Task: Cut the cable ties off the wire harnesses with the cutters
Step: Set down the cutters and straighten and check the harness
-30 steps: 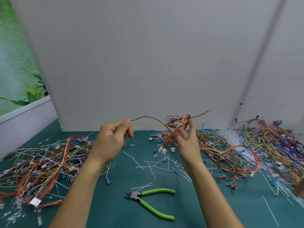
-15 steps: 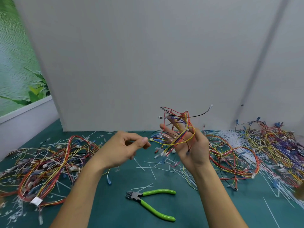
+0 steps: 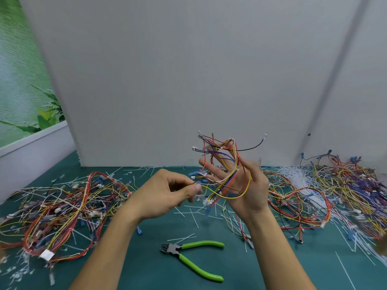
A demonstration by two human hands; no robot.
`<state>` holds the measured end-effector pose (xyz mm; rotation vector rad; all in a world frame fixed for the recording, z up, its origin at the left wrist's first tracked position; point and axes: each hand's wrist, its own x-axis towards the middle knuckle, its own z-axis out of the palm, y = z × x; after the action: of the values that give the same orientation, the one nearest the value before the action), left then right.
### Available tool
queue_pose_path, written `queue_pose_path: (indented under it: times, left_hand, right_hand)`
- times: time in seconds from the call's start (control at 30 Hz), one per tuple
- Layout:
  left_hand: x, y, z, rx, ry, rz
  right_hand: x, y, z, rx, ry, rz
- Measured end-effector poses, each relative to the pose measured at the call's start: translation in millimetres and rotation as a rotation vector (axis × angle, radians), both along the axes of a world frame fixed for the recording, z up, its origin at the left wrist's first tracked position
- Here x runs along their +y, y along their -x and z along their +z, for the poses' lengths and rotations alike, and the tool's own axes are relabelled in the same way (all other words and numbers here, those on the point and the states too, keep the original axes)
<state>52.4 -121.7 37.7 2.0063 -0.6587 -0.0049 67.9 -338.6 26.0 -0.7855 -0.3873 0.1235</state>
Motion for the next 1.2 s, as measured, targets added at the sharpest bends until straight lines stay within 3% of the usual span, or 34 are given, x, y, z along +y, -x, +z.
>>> queue_pose_path:
  times: [0.27, 0.8, 1.2]
  left_hand:
    - [-2, 6, 4, -0.089, 0.221, 0.064]
    - [-39, 3, -16, -0.329, 0.125, 0.208]
    - [-36, 2, -15, -0.267, 0.113, 0.198]
  right_hand:
    - [7, -3, -2, -0.013, 0.019, -0.052]
    - [17, -2, -12, -0.2, 0.16, -0.073]
    - [17, -1, -12, -0.253, 0.261, -0.083]
